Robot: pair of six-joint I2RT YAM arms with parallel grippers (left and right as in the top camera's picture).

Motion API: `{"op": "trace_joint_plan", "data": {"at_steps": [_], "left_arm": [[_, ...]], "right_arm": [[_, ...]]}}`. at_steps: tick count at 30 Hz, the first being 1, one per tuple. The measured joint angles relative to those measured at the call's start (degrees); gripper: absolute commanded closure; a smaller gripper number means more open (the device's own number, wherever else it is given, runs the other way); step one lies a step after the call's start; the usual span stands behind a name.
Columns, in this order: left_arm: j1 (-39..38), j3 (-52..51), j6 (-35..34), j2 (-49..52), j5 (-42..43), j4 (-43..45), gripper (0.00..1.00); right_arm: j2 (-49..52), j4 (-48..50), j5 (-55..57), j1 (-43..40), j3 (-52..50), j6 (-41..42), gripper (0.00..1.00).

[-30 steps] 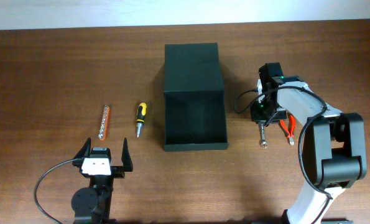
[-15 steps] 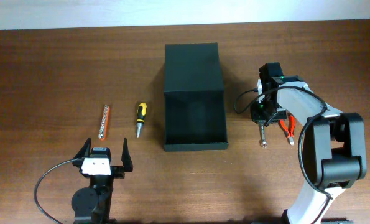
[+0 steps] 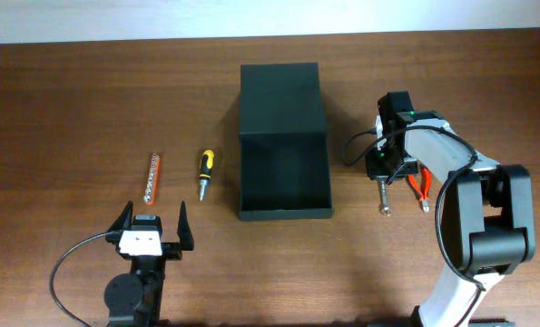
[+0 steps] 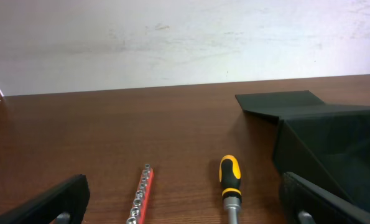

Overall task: Pack container
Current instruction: 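Close the right gripper on the wrench shaft and lift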

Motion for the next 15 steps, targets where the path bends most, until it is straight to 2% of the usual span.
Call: {"op": "trace_joint_plan", "data": {"at_steps": [9, 15], "left_arm": [[0.0, 0.0, 0.0, 0.0, 0.0, 0.0, 0.01], [0.0, 0.0, 0.0, 0.0, 0.0, 0.0, 0.01]], "right_arm": [[0.0, 0.0, 0.0, 0.0, 0.0, 0.0, 0.91], [0.0, -1.1, 0.0, 0.0, 0.1, 0.0, 0.94]]}}
